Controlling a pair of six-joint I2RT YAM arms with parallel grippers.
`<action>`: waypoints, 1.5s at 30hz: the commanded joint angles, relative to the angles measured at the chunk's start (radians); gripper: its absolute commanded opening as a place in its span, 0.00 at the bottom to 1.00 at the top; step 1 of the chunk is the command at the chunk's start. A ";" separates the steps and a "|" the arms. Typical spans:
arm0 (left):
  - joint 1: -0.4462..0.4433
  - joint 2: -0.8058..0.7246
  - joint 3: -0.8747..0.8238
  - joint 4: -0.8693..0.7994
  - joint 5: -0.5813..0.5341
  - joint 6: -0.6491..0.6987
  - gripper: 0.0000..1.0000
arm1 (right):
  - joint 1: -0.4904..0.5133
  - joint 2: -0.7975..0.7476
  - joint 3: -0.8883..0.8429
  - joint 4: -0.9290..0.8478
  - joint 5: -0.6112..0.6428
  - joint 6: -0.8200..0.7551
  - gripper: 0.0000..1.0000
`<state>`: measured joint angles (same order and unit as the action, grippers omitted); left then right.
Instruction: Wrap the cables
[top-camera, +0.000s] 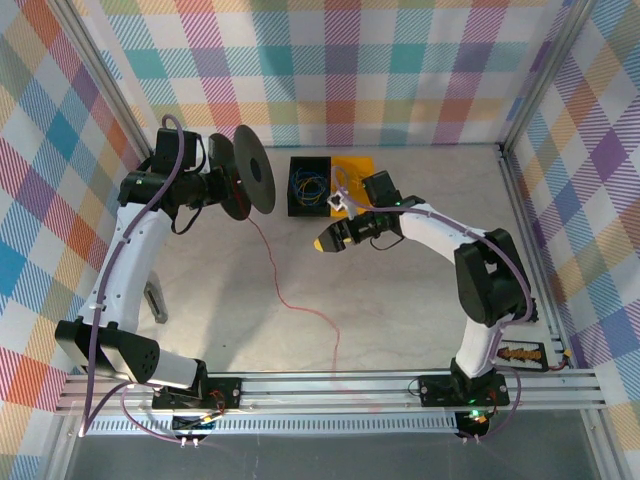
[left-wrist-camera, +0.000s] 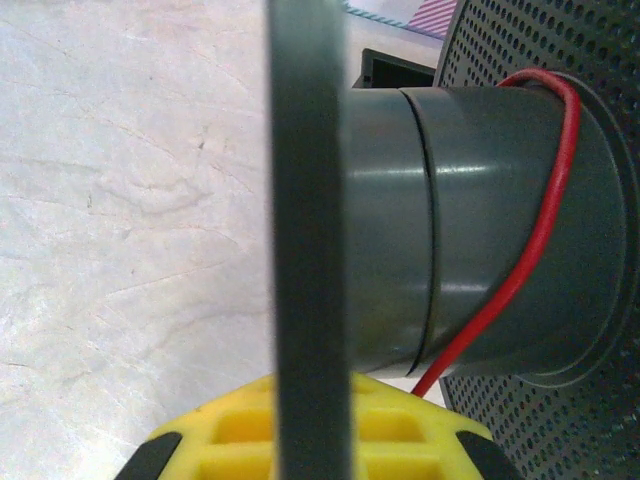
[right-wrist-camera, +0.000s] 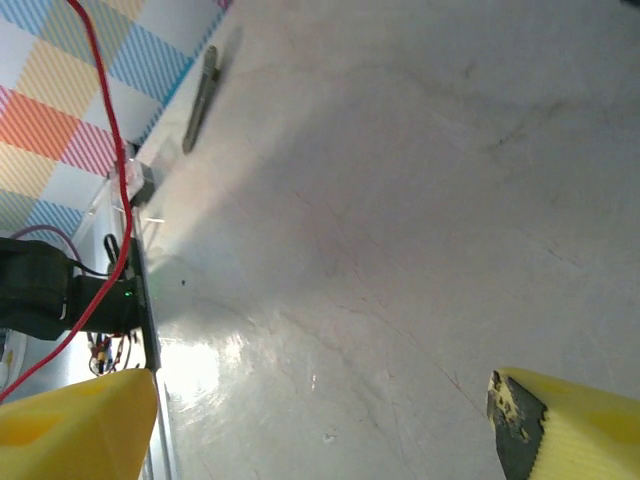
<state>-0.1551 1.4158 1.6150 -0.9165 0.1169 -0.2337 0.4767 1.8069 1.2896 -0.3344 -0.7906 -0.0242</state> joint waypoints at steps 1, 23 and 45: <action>0.008 -0.032 0.028 0.032 -0.009 0.016 0.00 | -0.019 -0.066 -0.022 -0.023 -0.080 -0.057 0.87; 0.012 0.053 0.081 0.048 -0.182 -0.062 0.00 | -0.047 -0.376 -0.509 0.034 -0.068 0.008 0.93; 0.018 0.089 0.067 0.058 -0.202 -0.058 0.00 | -0.005 -0.266 -0.495 0.153 0.028 0.056 0.93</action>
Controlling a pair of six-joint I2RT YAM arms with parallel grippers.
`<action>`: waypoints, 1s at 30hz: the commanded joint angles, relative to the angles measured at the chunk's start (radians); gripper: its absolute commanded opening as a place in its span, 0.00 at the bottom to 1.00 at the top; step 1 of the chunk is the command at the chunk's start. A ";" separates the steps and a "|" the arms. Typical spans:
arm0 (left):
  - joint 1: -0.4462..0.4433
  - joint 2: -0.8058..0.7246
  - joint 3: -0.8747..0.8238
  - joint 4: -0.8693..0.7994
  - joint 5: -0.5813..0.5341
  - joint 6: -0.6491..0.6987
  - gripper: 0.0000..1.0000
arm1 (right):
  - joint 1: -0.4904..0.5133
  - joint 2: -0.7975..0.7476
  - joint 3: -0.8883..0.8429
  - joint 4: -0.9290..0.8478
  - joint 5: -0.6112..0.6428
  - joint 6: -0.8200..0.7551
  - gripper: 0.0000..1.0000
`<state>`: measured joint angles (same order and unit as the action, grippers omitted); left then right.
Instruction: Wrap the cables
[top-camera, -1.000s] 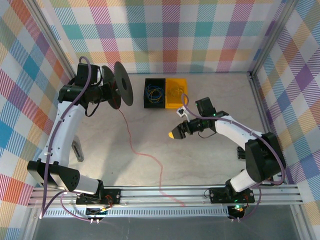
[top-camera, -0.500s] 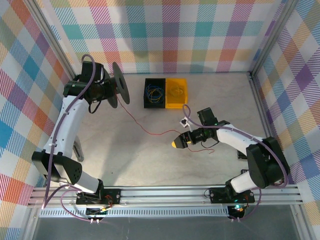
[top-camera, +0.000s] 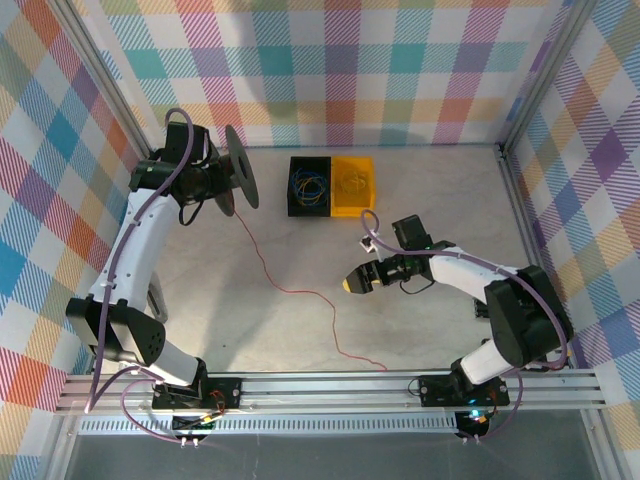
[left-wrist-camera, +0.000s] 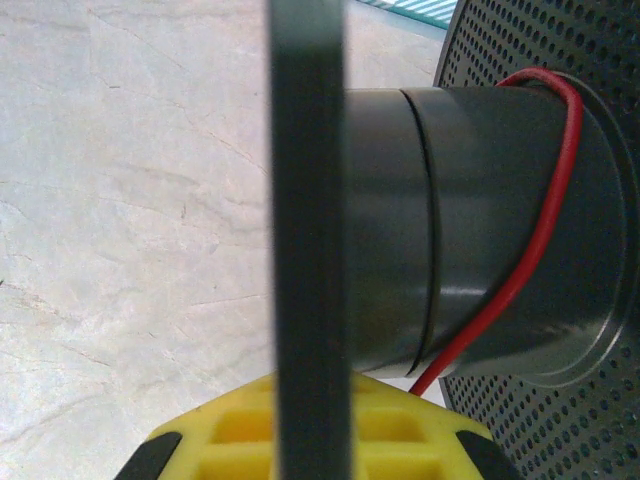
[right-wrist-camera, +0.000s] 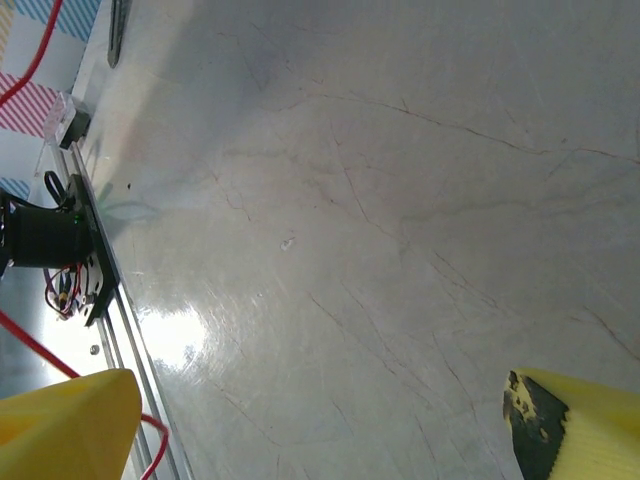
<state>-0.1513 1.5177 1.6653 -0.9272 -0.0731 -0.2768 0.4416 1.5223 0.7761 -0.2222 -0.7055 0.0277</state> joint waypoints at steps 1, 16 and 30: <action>0.015 -0.013 0.020 0.069 -0.011 -0.015 0.00 | 0.045 0.021 0.014 0.056 -0.075 0.005 0.93; 0.029 -0.010 0.057 0.059 0.005 -0.018 0.00 | 0.178 0.066 -0.008 0.189 -0.170 0.044 0.67; 0.139 -0.041 0.126 -0.012 0.274 0.036 0.00 | 0.135 0.211 0.190 -0.036 0.008 0.004 0.00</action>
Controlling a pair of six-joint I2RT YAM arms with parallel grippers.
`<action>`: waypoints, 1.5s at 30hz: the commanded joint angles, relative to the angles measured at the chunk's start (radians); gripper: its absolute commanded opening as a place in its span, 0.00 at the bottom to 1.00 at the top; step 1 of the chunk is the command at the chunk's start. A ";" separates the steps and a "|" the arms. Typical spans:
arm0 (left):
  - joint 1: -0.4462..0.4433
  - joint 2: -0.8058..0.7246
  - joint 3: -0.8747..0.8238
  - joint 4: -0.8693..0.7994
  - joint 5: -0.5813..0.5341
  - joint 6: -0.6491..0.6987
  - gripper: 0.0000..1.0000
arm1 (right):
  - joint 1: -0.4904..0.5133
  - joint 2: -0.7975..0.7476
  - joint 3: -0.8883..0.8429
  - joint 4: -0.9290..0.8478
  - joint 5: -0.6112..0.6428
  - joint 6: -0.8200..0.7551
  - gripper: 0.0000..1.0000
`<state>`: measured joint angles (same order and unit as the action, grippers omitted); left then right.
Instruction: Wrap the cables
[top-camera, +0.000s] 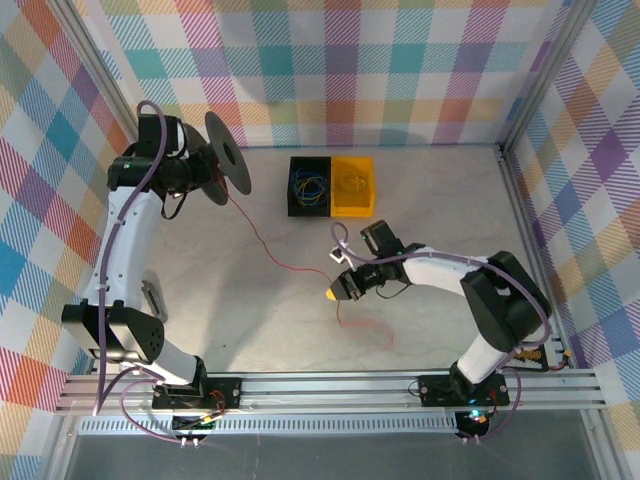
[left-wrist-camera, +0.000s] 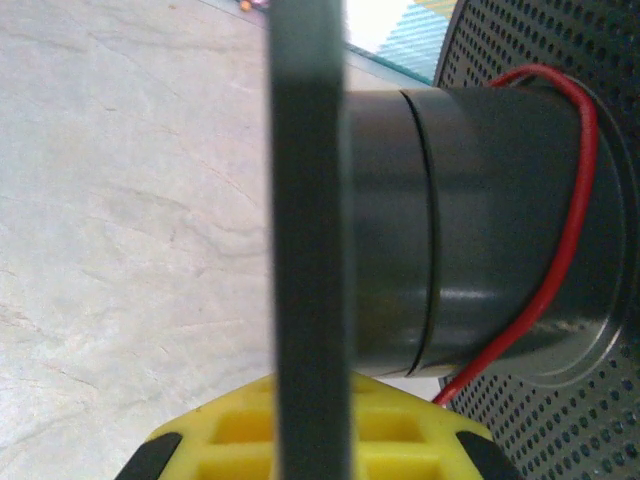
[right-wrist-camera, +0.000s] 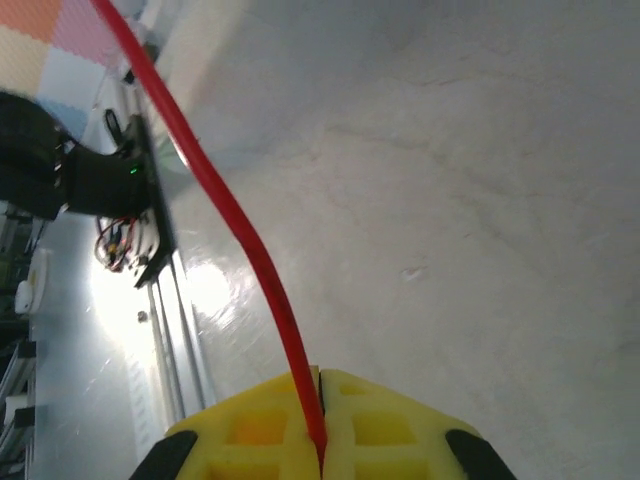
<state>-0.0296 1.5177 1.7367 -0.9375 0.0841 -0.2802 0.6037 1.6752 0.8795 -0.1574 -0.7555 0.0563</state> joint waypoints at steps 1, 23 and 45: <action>0.022 -0.050 0.051 -0.013 0.146 0.055 0.00 | -0.044 0.097 0.140 -0.139 0.079 -0.030 0.00; -0.295 -0.063 -0.139 -0.348 -0.123 0.441 0.00 | -0.336 0.615 1.427 -0.634 0.170 0.047 0.00; -0.553 0.300 0.186 -0.454 -0.317 0.341 0.00 | -0.234 0.275 1.334 -0.521 0.030 0.132 0.00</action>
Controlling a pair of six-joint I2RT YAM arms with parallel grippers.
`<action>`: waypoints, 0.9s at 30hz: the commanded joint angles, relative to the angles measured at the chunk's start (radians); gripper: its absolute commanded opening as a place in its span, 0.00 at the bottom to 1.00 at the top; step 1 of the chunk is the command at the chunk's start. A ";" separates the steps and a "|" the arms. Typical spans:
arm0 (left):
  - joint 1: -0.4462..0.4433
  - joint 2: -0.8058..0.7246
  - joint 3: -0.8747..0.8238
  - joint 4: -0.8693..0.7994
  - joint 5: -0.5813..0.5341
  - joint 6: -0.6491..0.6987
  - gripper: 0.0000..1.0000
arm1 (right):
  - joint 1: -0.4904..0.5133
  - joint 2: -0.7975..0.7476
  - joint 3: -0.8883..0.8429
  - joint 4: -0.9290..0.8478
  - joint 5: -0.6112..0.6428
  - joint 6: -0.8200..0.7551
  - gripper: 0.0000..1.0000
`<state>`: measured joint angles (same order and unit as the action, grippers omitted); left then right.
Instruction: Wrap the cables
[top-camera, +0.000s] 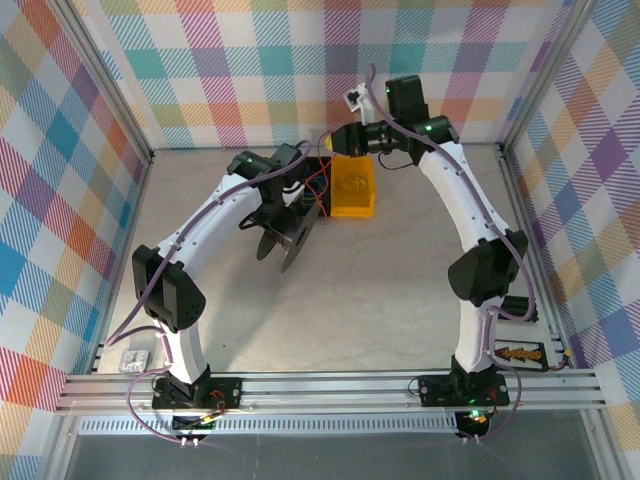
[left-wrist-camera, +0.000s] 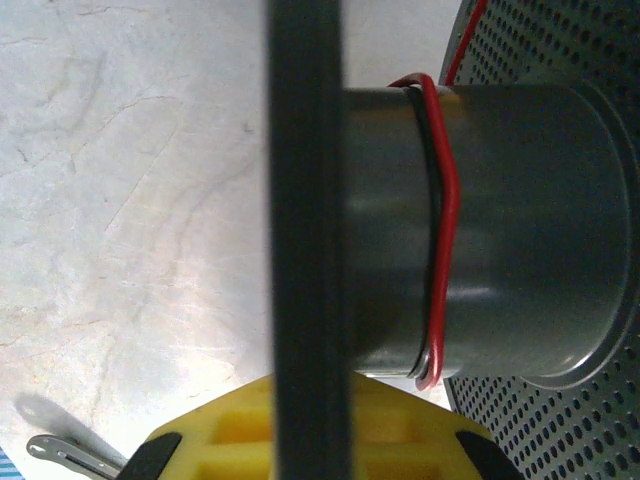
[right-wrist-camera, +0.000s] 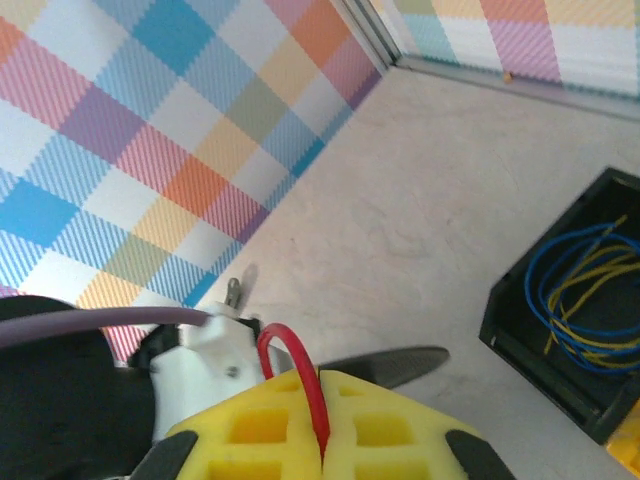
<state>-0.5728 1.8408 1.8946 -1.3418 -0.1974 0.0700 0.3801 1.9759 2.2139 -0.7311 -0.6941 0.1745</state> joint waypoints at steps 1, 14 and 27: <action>-0.010 -0.029 0.023 -0.049 -0.046 -0.015 0.00 | -0.009 -0.029 0.000 0.063 -0.048 0.028 0.00; 0.057 0.031 0.094 -0.036 -0.163 -0.170 0.00 | 0.125 -0.279 -0.391 0.396 -0.143 0.150 0.00; 0.096 0.109 0.163 0.005 -0.182 -0.206 0.00 | 0.303 -0.373 -0.651 0.644 -0.179 0.201 0.00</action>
<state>-0.4988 1.9472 2.0178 -1.3575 -0.3412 -0.0975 0.6575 1.6329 1.5757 -0.2073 -0.7990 0.3588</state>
